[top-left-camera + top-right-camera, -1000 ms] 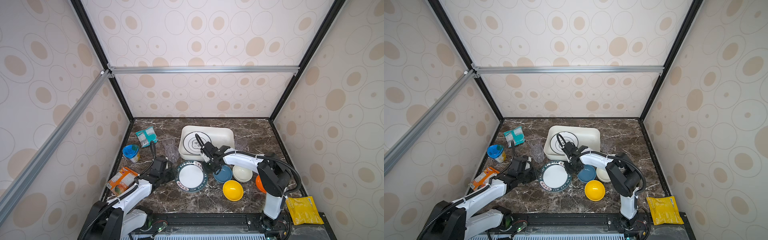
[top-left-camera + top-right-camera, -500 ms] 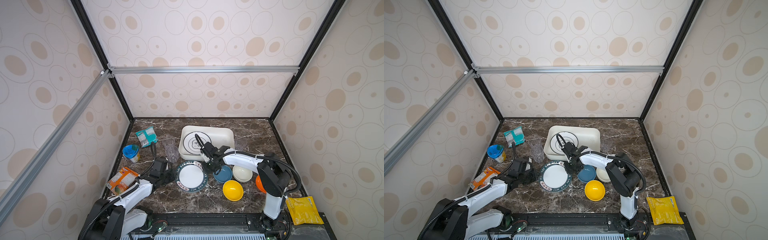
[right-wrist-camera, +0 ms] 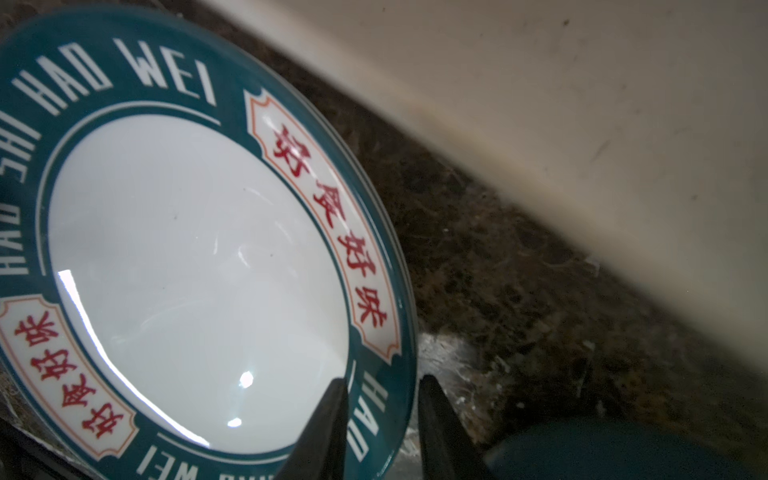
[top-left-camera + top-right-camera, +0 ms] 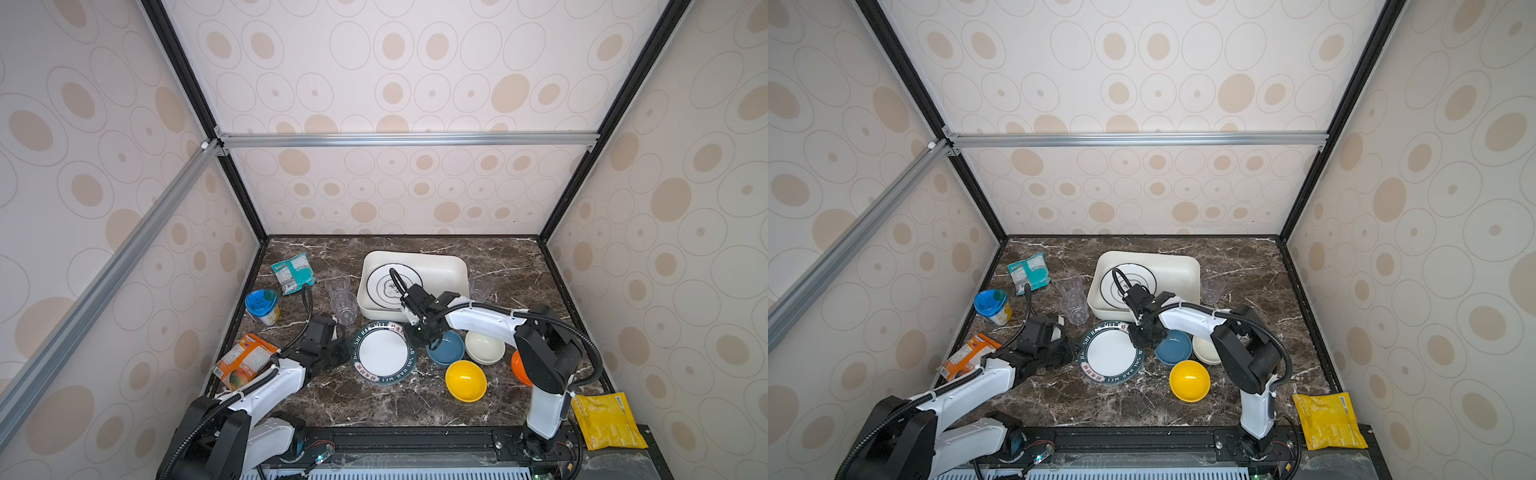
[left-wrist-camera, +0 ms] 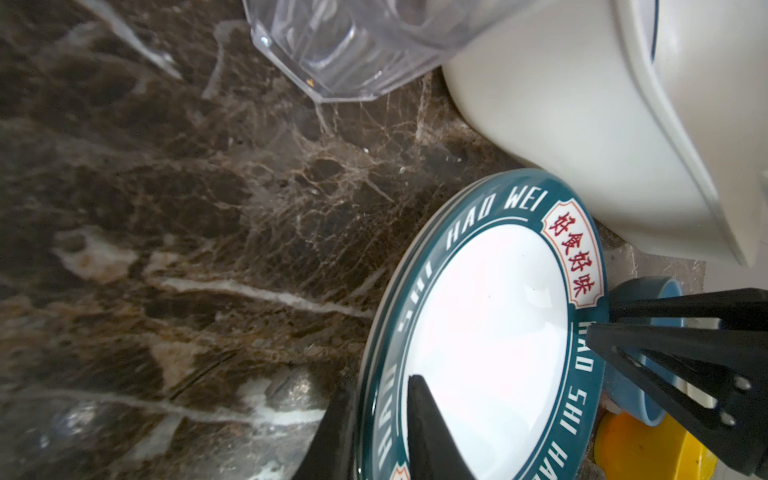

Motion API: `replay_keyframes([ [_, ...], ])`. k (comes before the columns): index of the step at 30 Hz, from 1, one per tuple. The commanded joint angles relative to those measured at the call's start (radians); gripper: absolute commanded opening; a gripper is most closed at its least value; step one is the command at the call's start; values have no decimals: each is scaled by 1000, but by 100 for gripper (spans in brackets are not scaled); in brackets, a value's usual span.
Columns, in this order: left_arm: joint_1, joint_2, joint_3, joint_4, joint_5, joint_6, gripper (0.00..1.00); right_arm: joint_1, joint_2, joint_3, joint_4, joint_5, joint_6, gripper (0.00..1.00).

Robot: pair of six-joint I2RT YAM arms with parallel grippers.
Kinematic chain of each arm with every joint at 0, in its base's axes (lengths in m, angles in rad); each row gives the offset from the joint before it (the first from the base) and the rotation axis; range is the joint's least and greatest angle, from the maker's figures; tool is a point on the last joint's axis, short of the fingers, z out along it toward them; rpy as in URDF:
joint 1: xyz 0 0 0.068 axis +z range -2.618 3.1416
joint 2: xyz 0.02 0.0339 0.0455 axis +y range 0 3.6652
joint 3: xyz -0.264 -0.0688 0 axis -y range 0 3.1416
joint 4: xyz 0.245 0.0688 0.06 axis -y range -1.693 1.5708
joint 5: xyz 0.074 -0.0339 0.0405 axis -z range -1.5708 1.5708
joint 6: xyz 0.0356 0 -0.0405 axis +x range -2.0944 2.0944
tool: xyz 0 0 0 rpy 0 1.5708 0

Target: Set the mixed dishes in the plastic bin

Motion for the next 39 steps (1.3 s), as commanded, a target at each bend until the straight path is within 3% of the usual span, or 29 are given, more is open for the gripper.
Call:
replay_keyframes([
  [1, -7, 4, 3, 16, 9, -7, 23, 14, -36, 18, -28, 18, 1, 36],
  [7, -7, 4, 4, 17, 9, -8, 23, 15, -32, 27, -35, 28, 0, 37],
  [16, -8, -7, 7, 5, 0, -7, 24, 21, -22, 39, -31, 4, -17, 23],
  [39, -8, -29, -14, -3, -15, -19, 24, 23, 26, 59, -26, -60, -26, 25],
])
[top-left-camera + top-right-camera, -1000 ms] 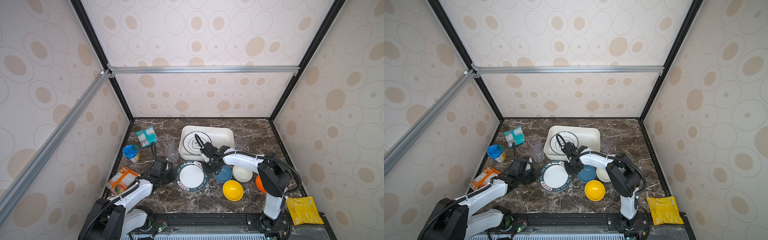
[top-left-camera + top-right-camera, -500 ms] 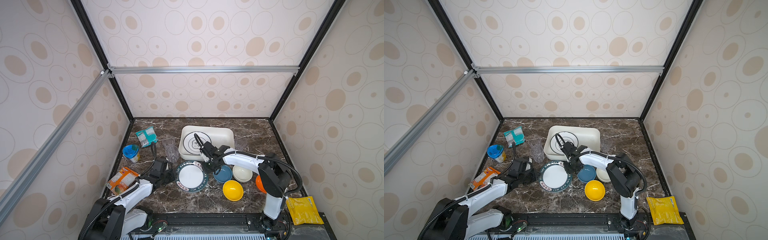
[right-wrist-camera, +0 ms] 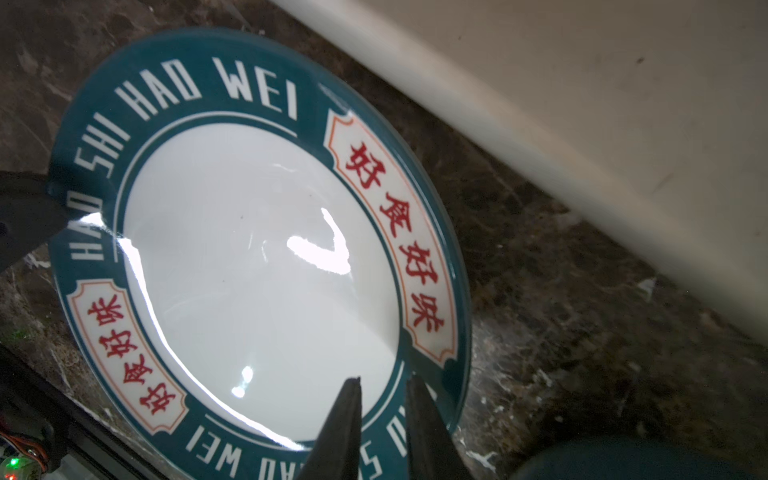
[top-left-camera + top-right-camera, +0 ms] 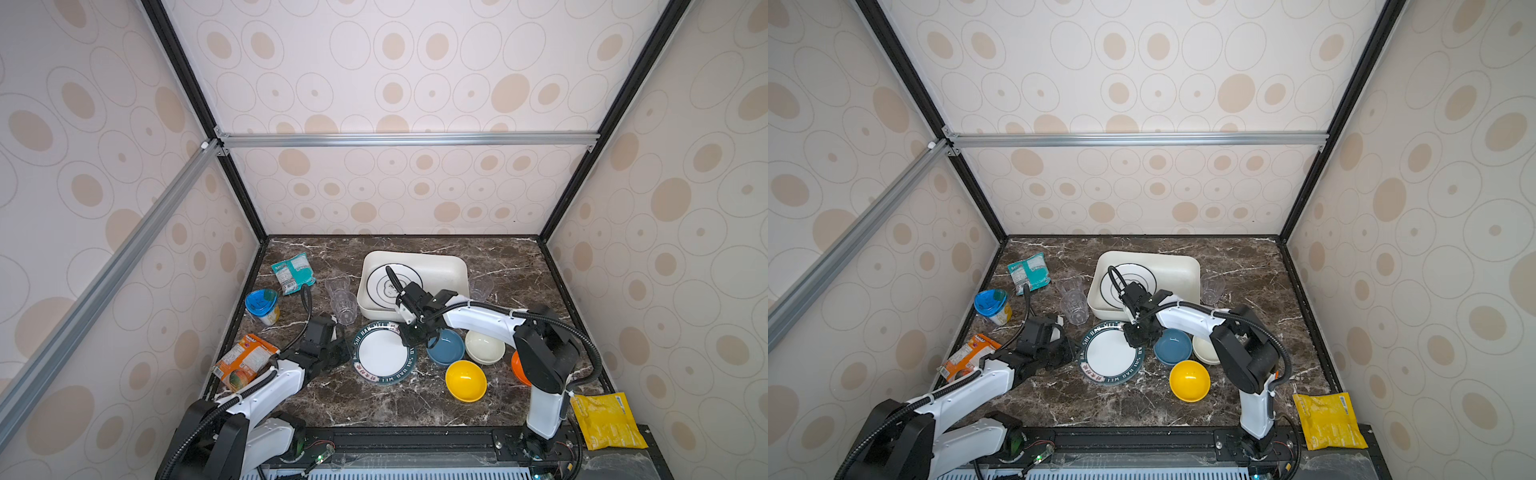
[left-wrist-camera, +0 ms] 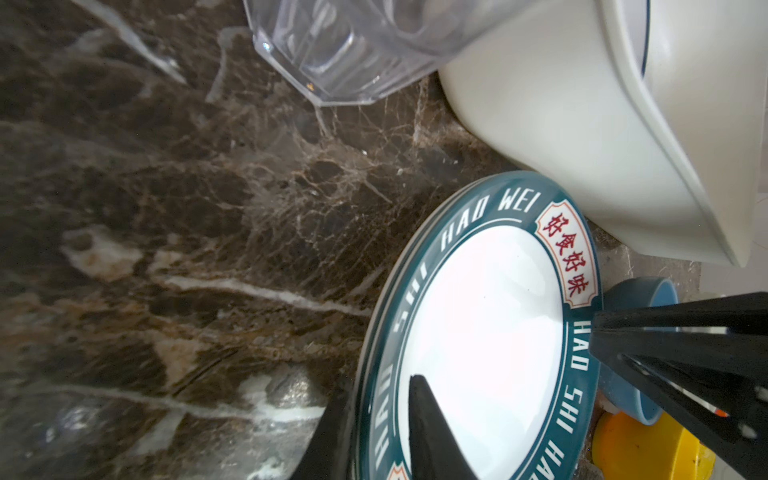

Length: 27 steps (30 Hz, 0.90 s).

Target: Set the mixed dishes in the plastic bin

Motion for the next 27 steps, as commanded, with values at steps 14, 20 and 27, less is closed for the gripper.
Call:
replay_keyframes([
  [14, -8, -10, -4, 0, -10, -14, 25, 11, -37, -19, -10, 96, 32, 38],
  [20, -8, -14, -4, 0, -9, -16, 25, 11, -72, -48, 9, 116, 40, 38],
  [27, -8, -8, -1, 6, -5, -17, 25, 11, -73, -53, 12, 117, 45, 38],
])
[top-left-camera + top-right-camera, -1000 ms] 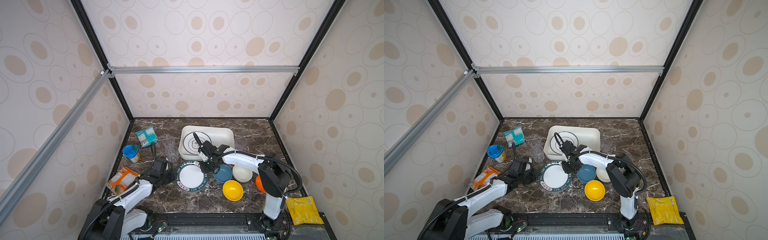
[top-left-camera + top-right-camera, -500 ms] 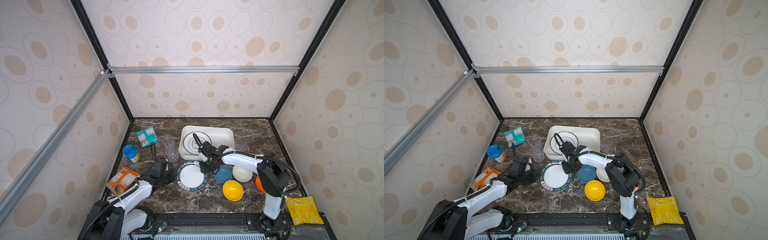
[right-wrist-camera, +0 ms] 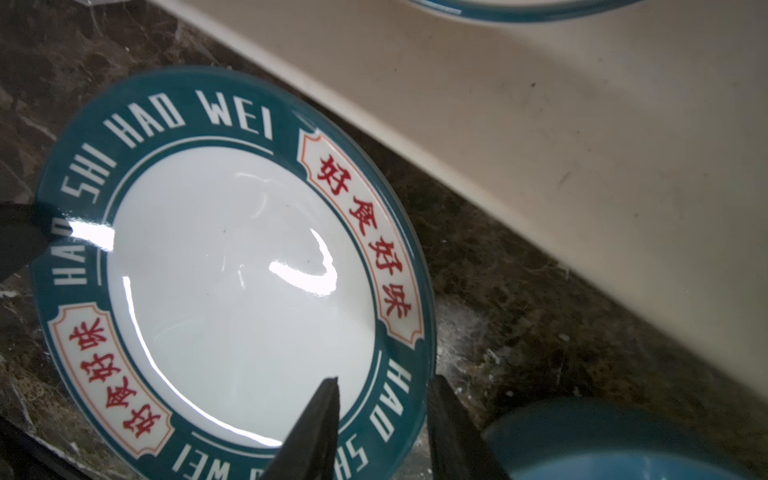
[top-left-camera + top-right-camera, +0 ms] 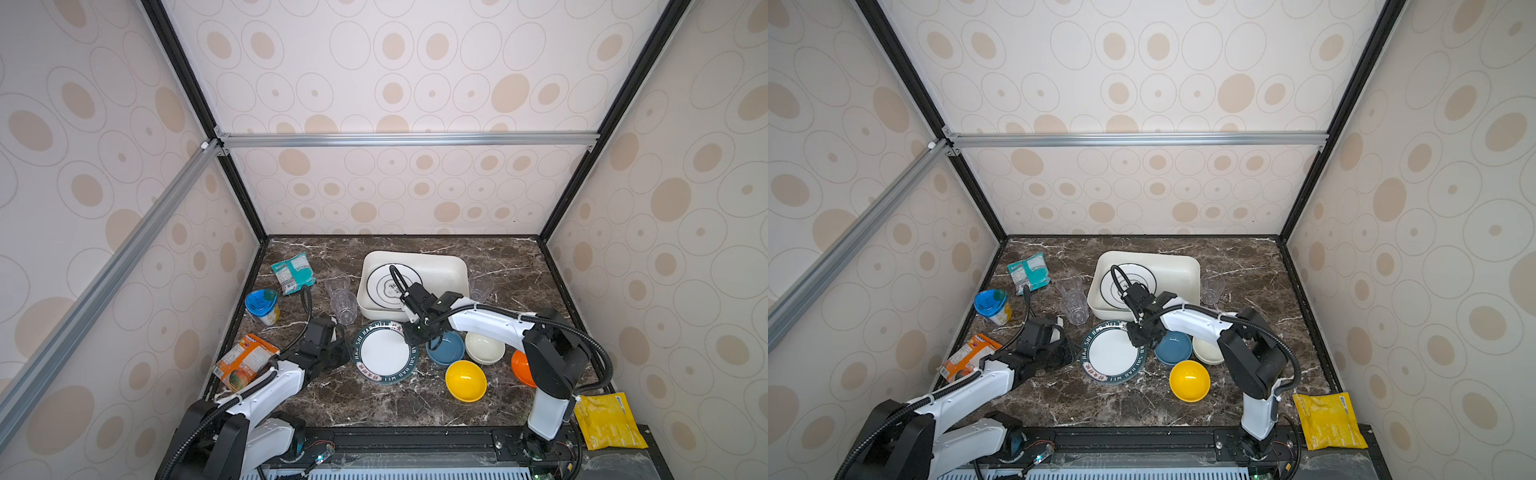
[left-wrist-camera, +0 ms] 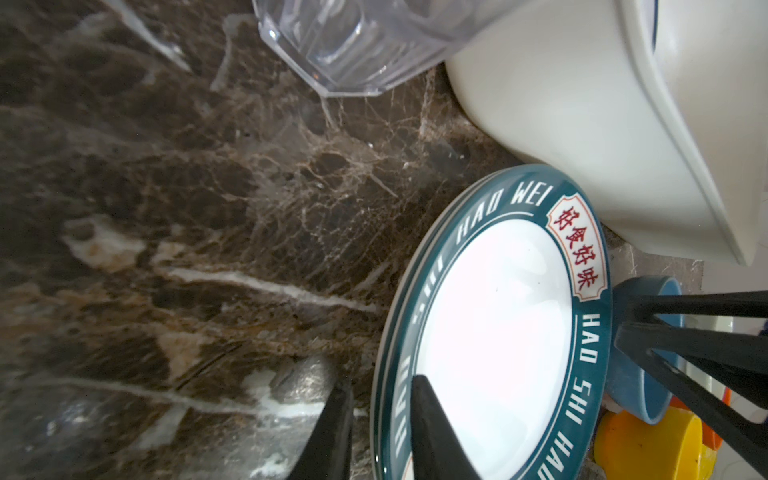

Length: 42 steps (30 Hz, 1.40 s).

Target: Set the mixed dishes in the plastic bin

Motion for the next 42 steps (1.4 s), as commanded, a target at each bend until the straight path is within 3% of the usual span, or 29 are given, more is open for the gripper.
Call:
replay_keyframes([
  [1, -7, -4, 5, 7, -5, -14, 25, 7, 0, -2, -17, 5, 10, 38],
  [19, -8, 16, 8, 22, 6, -11, 25, 7, 49, 36, -39, -30, -9, 37],
  [32, -8, 28, 8, 28, 7, -7, 25, 6, 8, 7, -36, 53, 22, 38],
  [42, -7, 31, 8, 25, 7, -9, 25, 6, 44, 30, -33, -10, 3, 37],
])
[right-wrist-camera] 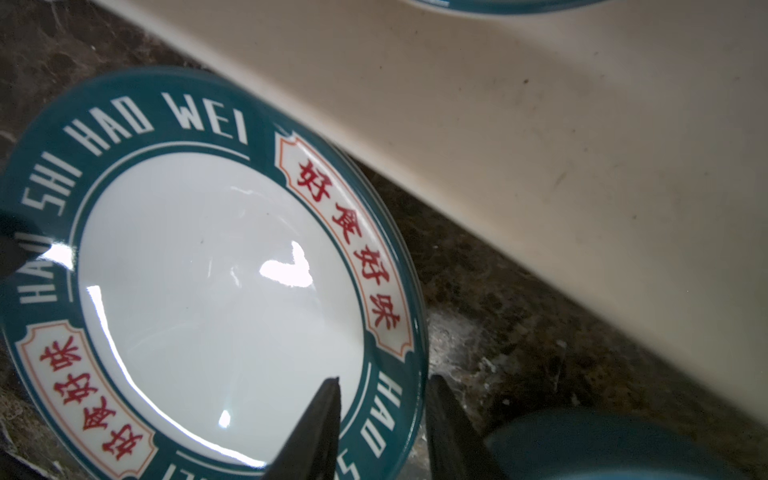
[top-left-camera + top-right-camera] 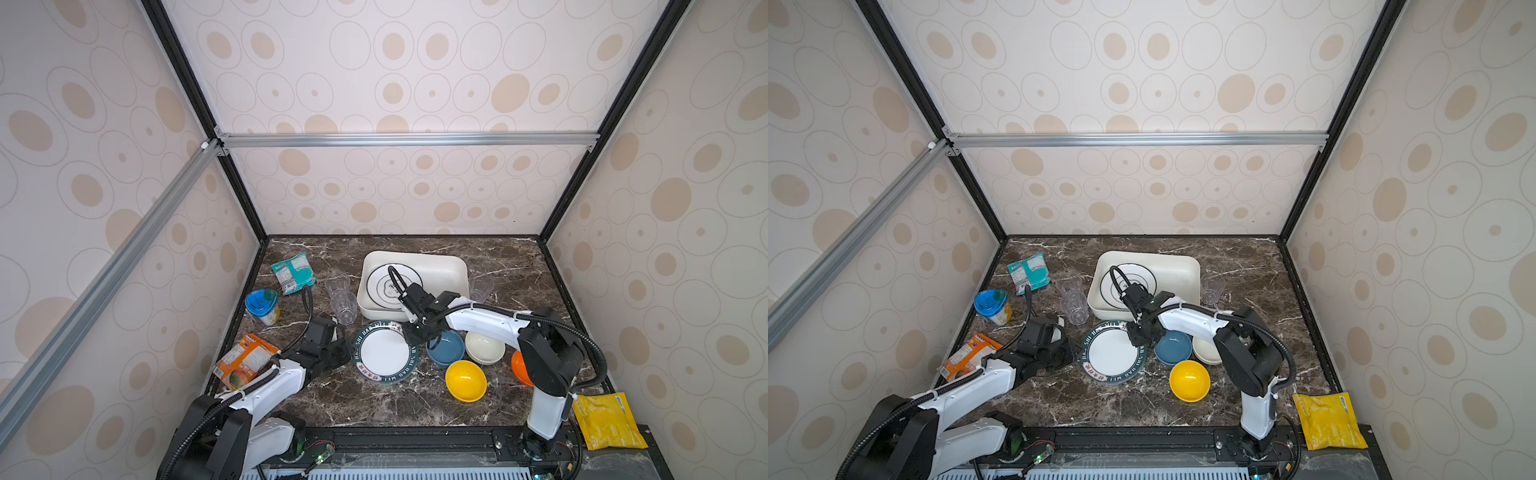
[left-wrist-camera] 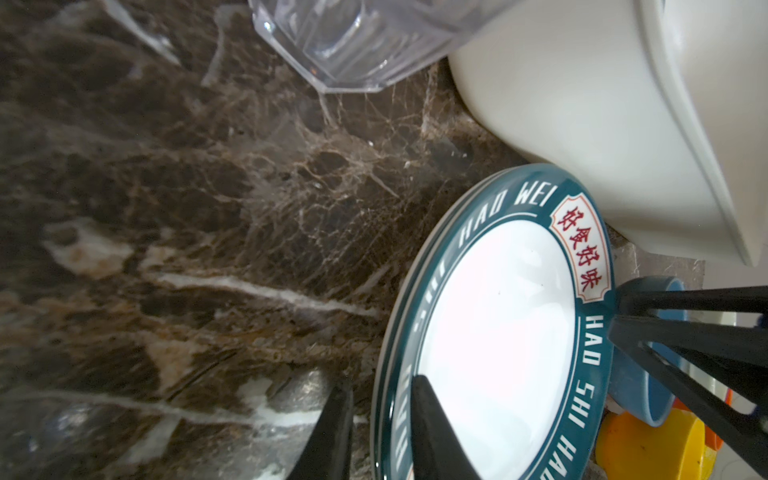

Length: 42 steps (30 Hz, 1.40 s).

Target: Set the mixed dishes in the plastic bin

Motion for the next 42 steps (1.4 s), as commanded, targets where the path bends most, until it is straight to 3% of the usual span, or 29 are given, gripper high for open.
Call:
replay_keyframes([
  [1, -7, 4, 6, 5, 2, -11, 25, 5, 17, 13, -20, -25, -9, 36],
  [15, -8, 10, -1, 6, 2, -11, 24, 5, 39, 23, -20, -56, -23, 27],
  [24, -8, 7, -3, 9, 4, -14, 22, 6, 7, 8, -27, -4, -8, 33],
  [35, -8, 3, -10, 10, 3, -15, 21, 12, 28, 23, -18, -52, -30, 24],
  [42, -8, -2, -17, 11, 1, -19, 21, 15, 52, 35, -20, -83, -39, 23],
])
